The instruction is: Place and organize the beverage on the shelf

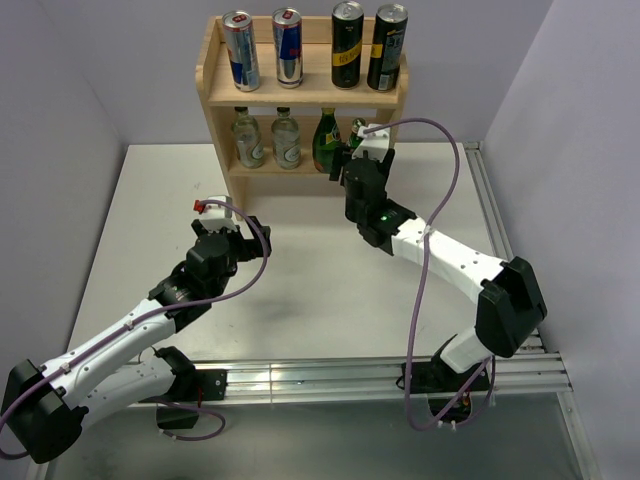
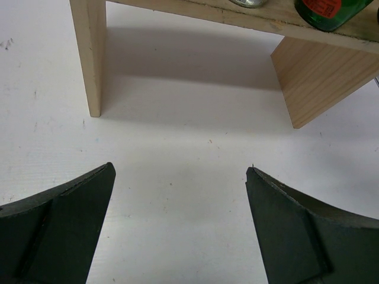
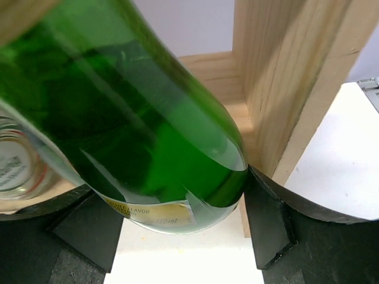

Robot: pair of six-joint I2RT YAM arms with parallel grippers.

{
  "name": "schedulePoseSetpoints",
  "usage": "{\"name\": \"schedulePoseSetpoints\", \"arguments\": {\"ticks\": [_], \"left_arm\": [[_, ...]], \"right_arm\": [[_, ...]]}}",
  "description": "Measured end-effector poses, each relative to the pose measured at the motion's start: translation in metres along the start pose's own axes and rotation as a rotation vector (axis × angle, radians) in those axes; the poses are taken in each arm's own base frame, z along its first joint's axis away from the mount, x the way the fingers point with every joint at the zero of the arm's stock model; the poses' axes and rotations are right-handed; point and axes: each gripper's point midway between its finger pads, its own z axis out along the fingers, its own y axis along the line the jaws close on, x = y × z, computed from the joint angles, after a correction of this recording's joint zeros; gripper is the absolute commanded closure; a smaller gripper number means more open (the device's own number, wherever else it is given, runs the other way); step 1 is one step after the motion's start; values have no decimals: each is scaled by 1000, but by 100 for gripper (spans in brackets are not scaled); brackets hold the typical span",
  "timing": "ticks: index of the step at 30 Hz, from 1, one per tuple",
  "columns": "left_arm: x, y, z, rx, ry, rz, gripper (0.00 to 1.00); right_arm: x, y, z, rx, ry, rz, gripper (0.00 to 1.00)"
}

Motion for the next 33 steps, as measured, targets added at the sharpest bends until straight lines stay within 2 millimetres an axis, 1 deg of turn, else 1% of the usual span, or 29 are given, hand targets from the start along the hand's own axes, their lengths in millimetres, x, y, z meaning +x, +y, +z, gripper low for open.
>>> {"name": "schedulePoseSetpoints", "arguments": {"ticks": [6,10,19,29,30,31,32,33], "left_arm": [[1,0,0,-1,1,1,1],[1,1,0,-1,2,1,1],[1,1,0,-1,2,2,1],[4,1,2,-5,10,6,1],[4,1,2,-5,10,7,1],[4,1,2,-5,11,7,1],[5,1,2,-6,11,7,1],[5,1,2,-5,12,7,1]], "right_arm": [[12,-8,15,28,21,-19,100],[16,-12,21,39,28,-24,100],[13,-16,31,54,20,-14,100],[16,-17,43,69,16,8,100],[16,-18,43,69,16,10,99],[16,-17,43,69,16,12,95],[16,-17,43,70,16,14,85],[15,-17,43,71,15,16,78]]}}
